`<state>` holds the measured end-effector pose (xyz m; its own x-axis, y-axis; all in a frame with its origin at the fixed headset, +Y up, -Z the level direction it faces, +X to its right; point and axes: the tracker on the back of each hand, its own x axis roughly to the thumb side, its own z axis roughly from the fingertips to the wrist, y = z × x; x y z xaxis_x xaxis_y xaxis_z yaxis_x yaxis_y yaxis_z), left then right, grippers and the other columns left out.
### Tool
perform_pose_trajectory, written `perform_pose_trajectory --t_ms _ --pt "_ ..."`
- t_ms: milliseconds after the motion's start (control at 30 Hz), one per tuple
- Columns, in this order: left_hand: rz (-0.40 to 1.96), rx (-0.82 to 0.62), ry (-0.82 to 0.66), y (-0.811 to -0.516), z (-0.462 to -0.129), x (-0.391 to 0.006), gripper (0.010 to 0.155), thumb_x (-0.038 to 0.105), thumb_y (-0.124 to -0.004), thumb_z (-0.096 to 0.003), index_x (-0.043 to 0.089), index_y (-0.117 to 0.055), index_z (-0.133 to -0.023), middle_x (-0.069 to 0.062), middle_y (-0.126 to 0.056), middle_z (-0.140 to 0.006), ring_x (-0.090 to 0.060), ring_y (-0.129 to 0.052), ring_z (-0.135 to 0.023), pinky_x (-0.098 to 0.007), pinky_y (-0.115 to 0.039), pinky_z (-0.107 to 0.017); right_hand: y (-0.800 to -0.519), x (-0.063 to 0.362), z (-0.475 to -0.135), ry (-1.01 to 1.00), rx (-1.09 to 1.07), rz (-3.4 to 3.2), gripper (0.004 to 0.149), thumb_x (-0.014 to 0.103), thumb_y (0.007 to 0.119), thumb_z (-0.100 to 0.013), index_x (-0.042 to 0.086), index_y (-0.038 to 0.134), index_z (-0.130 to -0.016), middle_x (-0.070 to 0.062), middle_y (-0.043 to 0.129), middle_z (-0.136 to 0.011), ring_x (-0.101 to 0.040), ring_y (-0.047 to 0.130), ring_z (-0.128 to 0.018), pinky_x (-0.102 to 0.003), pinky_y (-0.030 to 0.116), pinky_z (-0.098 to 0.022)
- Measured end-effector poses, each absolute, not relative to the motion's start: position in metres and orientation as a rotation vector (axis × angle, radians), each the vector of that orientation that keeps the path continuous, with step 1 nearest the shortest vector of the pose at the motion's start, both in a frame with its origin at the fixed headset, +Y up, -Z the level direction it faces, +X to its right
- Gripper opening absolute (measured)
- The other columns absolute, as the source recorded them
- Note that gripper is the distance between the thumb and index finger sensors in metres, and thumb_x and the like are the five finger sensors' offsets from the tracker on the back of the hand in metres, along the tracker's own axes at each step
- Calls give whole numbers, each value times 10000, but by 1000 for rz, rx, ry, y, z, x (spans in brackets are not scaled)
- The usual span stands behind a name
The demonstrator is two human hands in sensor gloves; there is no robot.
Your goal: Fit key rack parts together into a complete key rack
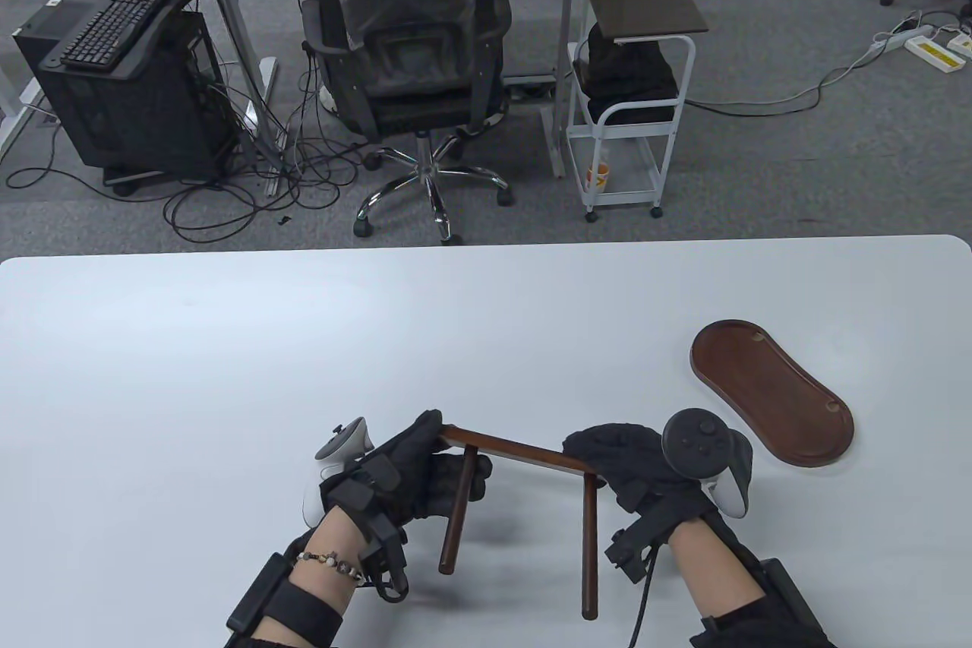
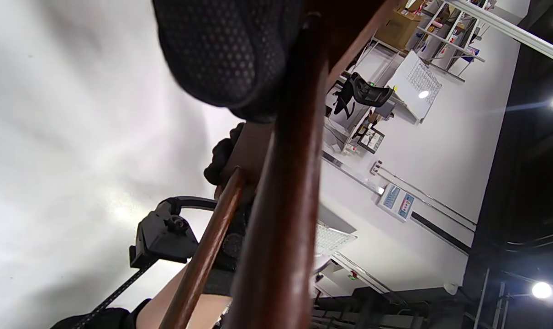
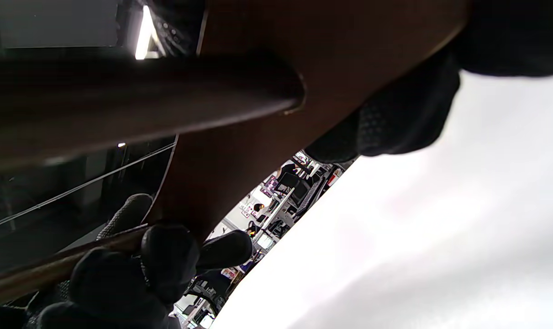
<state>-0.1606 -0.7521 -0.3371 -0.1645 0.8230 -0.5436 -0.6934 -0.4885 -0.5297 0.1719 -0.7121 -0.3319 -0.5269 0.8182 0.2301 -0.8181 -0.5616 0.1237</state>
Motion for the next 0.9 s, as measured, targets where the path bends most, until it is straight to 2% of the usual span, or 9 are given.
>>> perform_pose_trajectory --t_ms 133,300,533,733,900 --pt "1843 -1000 -129 -754 -335 -161 833 618 -494 -632 31 -176 -1131 -197 -780 -1007 -293 -988 -751 -369 -898 -488 -711 168 -331 -1 353 2177 422 455 809 -512 110 960 -704 -114 1063 -669 -385 1027 -411 -502 854 -211" --pt "1768 -926 -144 -746 -335 -163 776 596 -473 -645 21 -237 -1110 -188 -815 -967 -280 -1009 -699 -352 -906 -458 -708 166 -330 2 377 2199 428 450 773 -534 115 946 -735 -114 1055 -691 -376 1008 -455 -504 848 -265" --pt "1766 -912 -123 -747 -335 -165 774 602 -477 -636 24 -259 -1103 -171 -838 -941 -264 -1022 -670 -343 -909 -443 -701 175 -328 -36 332 2126 551 488 705 -561 73 834 -900 -170 959 -842 -421 953 -588 -535 822 -362" --pt "1816 -864 -111 -745 -337 -174 776 605 -464 -635 29 -239 -1103 -163 -825 -956 -257 -1013 -686 -340 -905 -455 -693 211 -324 -114 118 1980 644 507 649 -579 50 702 -1030 -256 800 -1005 -520 805 -781 -670 694 -503" --pt "1859 -792 -48 -743 -337 -185 774 606 -452 -633 30 -231 -1101 -157 -820 -957 -250 -1012 -686 -337 -903 -457 -698 249 -321 -100 21 1981 662 458 726 -566 38 638 -1071 -274 669 -1101 -553 671 -901 -721 511 -636"
